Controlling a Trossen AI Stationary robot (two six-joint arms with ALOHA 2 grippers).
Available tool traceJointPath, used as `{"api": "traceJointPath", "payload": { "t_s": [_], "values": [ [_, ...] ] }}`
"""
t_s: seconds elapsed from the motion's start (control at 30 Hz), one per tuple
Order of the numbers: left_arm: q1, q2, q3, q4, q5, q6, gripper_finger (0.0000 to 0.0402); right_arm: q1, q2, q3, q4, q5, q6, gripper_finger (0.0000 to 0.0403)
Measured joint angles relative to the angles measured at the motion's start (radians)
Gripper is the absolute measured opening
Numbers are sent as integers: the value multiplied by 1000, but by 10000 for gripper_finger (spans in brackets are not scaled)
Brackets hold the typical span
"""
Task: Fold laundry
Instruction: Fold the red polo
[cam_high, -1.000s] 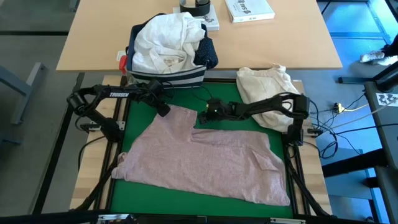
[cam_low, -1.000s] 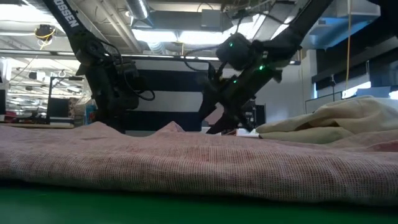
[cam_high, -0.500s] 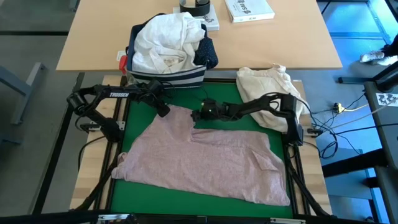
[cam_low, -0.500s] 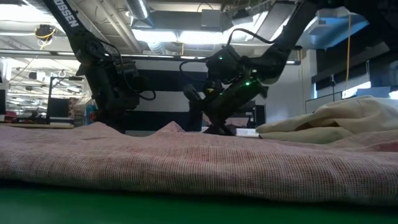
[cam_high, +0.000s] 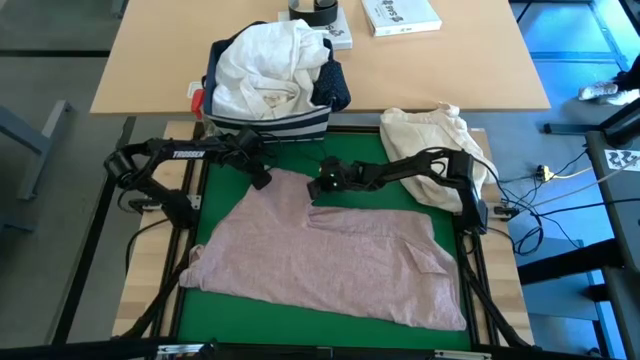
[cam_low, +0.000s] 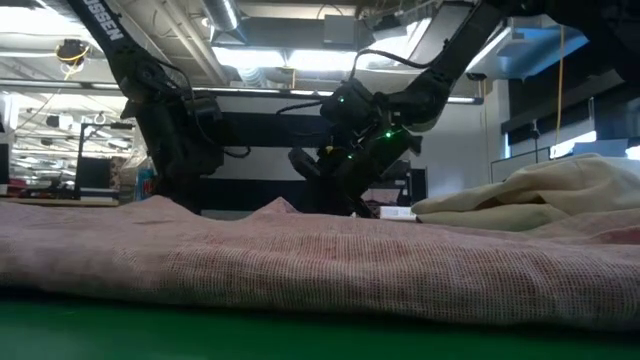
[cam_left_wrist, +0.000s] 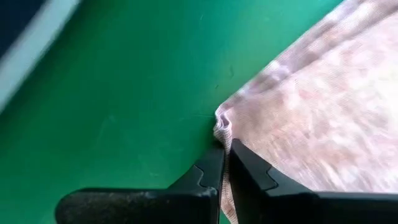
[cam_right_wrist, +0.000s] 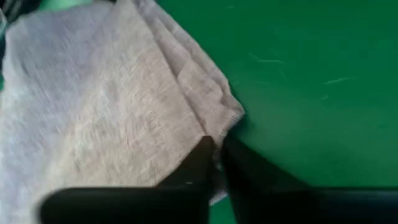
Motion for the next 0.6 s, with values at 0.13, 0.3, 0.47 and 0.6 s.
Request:
{"api": "traceJointPath", "payload": {
  "t_s": [0.13, 0.3, 0.47, 0.6],
  "values": [
    [0, -89, 0, -13, -4, 50, 16, 0, -18, -2, -8, 16, -102, 17],
    [0, -197, 0, -18, 0, 122, 16, -4, -77, -3, -2, 59, -248, 6],
    [0, -279, 1, -24, 11, 180, 16, -5, -121, -2, -3, 69, -366, 9],
    [0, -323, 3, -52, 12, 188, 16, -4, -152, -2, 2, 56, -439, 5]
  ]
}}
